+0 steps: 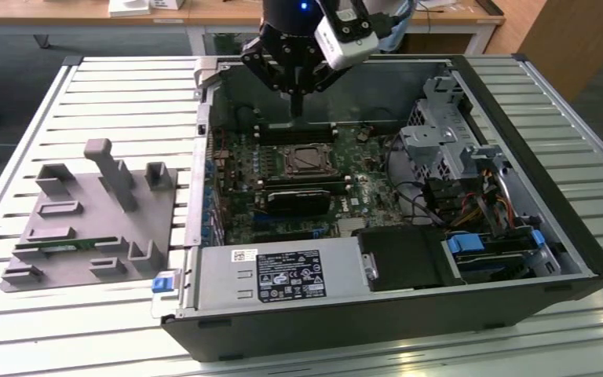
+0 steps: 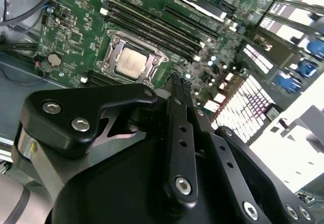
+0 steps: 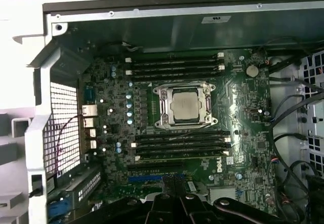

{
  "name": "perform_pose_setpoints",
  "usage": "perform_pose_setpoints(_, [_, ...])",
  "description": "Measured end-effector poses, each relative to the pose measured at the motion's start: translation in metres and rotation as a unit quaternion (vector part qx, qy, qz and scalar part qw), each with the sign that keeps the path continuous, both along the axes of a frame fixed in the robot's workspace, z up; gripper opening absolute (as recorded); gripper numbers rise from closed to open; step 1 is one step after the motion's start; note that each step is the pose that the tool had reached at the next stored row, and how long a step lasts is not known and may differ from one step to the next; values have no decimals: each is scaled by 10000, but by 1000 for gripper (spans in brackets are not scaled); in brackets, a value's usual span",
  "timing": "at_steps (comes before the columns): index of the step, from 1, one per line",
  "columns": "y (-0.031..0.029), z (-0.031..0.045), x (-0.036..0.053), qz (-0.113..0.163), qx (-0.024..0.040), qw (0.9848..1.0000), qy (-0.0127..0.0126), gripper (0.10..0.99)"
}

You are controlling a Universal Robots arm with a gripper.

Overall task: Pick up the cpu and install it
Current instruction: 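Install the second cpu locking lever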

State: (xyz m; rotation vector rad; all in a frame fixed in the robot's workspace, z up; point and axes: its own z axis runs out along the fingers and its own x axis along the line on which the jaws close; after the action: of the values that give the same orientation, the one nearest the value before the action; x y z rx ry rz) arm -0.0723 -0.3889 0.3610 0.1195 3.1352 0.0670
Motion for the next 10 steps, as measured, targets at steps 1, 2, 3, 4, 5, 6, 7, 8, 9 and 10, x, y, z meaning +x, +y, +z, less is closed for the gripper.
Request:
perform_pose_setpoints(1, [2, -18, 10, 0, 0, 10000, 1, 106])
perform_pose_setpoints(2, [3, -35, 18, 0, 0, 10000, 2, 106])
perform_pose_setpoints(3, [3, -53, 25, 0, 0, 10000, 2, 106])
perform_pose_setpoints(4, [4, -71, 34, 0, 0, 10000, 3, 106])
perform_pose_setpoints(5, [5, -89, 43, 0, 0, 10000, 3, 106])
perform_pose_setpoints(6, [5, -107, 47, -1, 10, 10000, 3, 106])
perform_pose_setpoints(7, [5, -117, 50, 0, 31, 10000, 3, 106])
perform_pose_setpoints(8, [5, -124, 52, 0, 73, 10000, 3, 106])
perform_pose_setpoints(9, [5, -129, 53, 0, 130, 9999, 3, 106])
perform_pose_setpoints(10, [5, -134, 54, 0, 194, 9998, 3, 106])
